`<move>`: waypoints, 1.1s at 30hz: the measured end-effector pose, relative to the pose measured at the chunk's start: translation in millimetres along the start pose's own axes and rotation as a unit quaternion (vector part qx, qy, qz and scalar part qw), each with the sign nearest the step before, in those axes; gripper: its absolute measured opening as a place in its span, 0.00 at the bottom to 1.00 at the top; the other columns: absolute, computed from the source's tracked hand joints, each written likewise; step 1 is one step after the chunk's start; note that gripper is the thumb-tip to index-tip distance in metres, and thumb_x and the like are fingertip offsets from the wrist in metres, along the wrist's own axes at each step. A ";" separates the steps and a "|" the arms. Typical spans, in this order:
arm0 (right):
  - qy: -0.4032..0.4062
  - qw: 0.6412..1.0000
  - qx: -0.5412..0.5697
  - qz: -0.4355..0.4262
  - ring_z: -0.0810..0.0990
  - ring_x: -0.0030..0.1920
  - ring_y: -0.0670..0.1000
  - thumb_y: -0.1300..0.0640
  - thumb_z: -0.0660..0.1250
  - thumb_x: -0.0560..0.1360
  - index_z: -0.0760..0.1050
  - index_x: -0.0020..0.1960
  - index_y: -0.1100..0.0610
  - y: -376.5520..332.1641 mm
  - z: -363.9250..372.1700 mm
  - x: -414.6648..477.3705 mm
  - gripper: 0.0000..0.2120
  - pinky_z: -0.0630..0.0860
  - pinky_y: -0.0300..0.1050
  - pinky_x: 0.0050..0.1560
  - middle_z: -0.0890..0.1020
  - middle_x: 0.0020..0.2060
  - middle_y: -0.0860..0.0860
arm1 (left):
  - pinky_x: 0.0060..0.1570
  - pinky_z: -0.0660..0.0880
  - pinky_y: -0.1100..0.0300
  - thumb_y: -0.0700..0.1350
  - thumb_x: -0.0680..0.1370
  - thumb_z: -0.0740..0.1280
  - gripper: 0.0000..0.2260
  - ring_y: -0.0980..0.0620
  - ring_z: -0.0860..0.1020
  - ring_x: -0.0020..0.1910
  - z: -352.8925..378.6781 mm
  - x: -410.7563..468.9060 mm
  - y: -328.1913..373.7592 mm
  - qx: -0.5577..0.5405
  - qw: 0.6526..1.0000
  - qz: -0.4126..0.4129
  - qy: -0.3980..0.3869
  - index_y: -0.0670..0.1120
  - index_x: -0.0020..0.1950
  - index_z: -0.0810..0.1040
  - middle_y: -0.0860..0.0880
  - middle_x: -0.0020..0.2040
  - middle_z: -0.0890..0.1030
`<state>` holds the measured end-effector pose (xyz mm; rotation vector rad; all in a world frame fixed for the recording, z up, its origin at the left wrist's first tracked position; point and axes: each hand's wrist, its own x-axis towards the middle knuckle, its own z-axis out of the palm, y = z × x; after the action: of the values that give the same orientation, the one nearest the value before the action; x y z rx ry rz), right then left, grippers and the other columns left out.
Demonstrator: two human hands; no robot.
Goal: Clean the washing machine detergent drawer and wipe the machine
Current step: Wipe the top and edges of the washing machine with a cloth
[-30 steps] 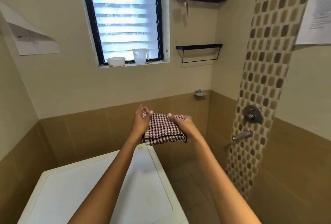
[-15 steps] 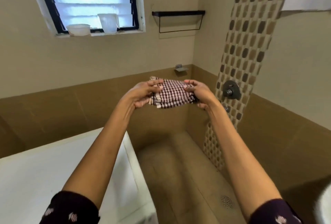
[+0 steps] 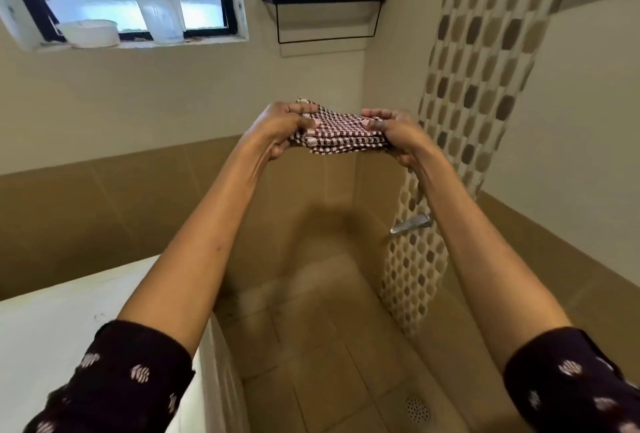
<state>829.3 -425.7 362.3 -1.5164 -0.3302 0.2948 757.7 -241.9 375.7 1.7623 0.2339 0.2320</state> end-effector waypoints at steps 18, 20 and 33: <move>-0.011 0.992 -0.049 -0.114 0.79 0.38 0.48 0.66 0.64 0.75 0.75 0.59 0.63 -44.2 16.3 262.8 0.13 0.74 0.35 0.24 0.79 0.47 0.54 | 0.43 0.80 0.62 0.32 0.75 0.63 0.12 0.53 0.80 0.43 -44.4 216.6 39.4 -0.028 0.997 0.058 0.034 0.41 0.58 0.76 0.46 0.52 0.79; -0.011 0.992 -0.037 -0.120 0.79 0.38 0.48 0.66 0.64 0.75 0.75 0.59 0.63 -55.6 15.6 293.6 0.13 0.74 0.34 0.23 0.79 0.46 0.54 | 0.41 0.80 0.63 0.33 0.75 0.63 0.13 0.53 0.79 0.44 -49.2 245.7 50.8 -0.017 0.997 0.069 0.037 0.42 0.58 0.76 0.46 0.51 0.79; -0.039 0.978 -0.038 -0.199 0.78 0.39 0.49 0.66 0.64 0.76 0.75 0.59 0.65 -160.2 4.6 486.3 0.12 0.74 0.35 0.22 0.78 0.51 0.57 | 0.31 0.79 0.66 0.29 0.76 0.59 0.16 0.54 0.78 0.41 -74.1 428.8 144.9 -0.009 0.980 0.156 0.120 0.40 0.61 0.75 0.45 0.53 0.79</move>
<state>1272.8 -238.0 536.4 -1.4775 -0.7040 0.0236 1152.4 -80.1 544.4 1.7479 0.1255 0.6728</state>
